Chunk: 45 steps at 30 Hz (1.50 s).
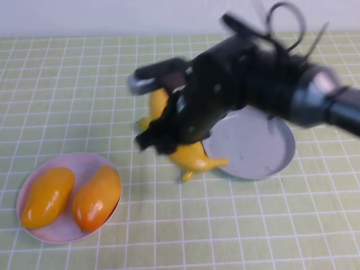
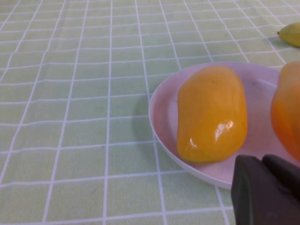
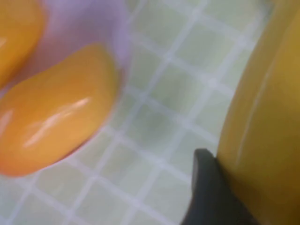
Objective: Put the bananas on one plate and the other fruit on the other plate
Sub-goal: Put another type of fruit in the right plate
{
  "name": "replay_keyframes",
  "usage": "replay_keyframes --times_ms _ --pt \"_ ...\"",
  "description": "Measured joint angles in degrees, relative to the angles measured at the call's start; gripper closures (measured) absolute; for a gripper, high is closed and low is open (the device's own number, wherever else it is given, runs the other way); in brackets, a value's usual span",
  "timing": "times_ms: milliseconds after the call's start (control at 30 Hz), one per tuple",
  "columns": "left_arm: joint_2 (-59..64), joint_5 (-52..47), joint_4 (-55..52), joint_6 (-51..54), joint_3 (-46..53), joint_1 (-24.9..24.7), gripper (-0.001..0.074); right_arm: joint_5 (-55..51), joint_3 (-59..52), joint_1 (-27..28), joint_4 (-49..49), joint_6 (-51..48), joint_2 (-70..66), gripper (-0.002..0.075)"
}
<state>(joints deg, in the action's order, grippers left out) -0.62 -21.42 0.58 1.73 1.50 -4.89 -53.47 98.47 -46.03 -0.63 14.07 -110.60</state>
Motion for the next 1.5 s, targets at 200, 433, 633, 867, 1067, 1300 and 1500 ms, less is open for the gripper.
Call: replay_keyframes --times_ms 200,433,633,867,1067,1300,1500 --pt "0.0 0.0 0.0 0.0 0.0 0.0 0.0734 -1.8 -3.5 13.0 2.9 0.9 1.6 0.0410" --pt "0.0 0.0 0.0 0.0 0.0 0.0 0.0734 -3.6 -3.9 24.6 3.0 0.9 -3.2 0.0410" --pt "0.0 0.0 0.0 0.0 0.0 0.0 0.0734 -1.9 -3.9 26.7 2.1 -0.6 -6.4 0.0410" --pt "0.0 0.0 0.0 0.0 0.0 0.0 0.0734 0.0 -3.9 26.5 -1.9 -3.3 -7.8 0.0408" --pt "0.0 0.0 0.0 0.0 0.0 0.0 0.0734 0.0 -3.9 24.9 -2.8 -3.5 -8.1 0.0263" --pt "0.0 0.0 0.0 0.0 0.0 0.0 0.0734 -3.5 -2.5 22.9 -1.5 -3.7 -7.7 0.0203" --pt "0.0 0.0 0.0 0.0 0.0 0.0 0.0734 -6.3 3.0 18.9 1.2 -7.5 -3.2 0.0201"
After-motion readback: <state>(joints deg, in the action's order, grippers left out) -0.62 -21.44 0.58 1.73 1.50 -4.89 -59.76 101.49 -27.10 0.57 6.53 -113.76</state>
